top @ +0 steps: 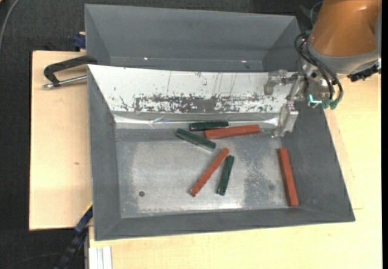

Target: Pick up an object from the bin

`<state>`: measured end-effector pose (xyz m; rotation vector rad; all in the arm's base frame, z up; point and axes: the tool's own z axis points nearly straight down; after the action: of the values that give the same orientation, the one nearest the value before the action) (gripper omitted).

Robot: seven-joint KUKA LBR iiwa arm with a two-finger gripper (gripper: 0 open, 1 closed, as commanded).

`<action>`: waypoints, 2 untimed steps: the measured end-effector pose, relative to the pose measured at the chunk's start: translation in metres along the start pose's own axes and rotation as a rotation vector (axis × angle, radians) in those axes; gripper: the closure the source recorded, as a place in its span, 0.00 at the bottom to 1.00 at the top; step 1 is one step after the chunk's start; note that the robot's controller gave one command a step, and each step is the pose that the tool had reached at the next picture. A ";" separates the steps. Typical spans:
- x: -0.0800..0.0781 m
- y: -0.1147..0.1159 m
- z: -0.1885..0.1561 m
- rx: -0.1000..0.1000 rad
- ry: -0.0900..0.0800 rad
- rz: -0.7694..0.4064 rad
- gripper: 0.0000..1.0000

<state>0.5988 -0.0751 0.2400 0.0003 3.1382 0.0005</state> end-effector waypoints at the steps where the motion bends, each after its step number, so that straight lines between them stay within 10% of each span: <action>1: 0.010 0.059 0.114 -0.002 0.004 -0.216 0.00; 2: 0.080 0.086 0.169 -0.002 0.001 -0.614 0.00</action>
Offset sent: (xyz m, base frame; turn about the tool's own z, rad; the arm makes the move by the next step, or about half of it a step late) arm -0.0095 0.0572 -0.1142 -0.2161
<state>0.5193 0.0108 0.0710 -0.9489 2.9928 0.0017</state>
